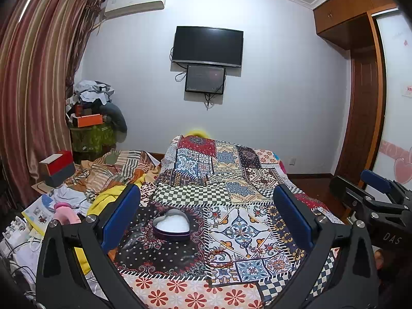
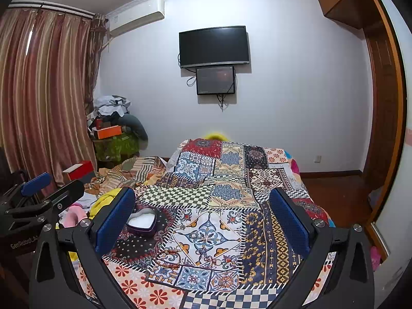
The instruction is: Organize jewelry
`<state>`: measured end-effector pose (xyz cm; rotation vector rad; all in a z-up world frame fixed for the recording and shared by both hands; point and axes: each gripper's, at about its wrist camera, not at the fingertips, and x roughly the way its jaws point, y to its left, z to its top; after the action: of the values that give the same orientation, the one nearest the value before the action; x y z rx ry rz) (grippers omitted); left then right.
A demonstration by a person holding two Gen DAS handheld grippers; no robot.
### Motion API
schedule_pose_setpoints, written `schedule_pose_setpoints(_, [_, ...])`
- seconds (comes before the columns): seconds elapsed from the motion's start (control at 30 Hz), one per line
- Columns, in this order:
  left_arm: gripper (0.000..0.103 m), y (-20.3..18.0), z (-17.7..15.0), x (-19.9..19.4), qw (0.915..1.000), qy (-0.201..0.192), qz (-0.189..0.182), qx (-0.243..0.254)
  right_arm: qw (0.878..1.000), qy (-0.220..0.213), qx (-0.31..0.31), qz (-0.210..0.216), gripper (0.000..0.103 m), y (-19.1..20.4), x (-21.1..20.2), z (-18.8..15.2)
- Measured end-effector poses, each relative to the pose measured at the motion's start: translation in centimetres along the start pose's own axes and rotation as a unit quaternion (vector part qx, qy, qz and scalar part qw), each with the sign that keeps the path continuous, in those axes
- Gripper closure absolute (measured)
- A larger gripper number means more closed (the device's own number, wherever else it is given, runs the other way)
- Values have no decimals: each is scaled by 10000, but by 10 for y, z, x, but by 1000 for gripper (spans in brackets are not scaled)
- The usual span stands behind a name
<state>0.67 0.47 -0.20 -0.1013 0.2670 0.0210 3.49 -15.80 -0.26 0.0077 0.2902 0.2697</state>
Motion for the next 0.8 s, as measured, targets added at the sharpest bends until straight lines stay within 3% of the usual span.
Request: schedule_pose_setpoints(0.8, [0,3,-4,7,10000,97,2,-23,9999,114,-37,-60,0,-3,9,-4])
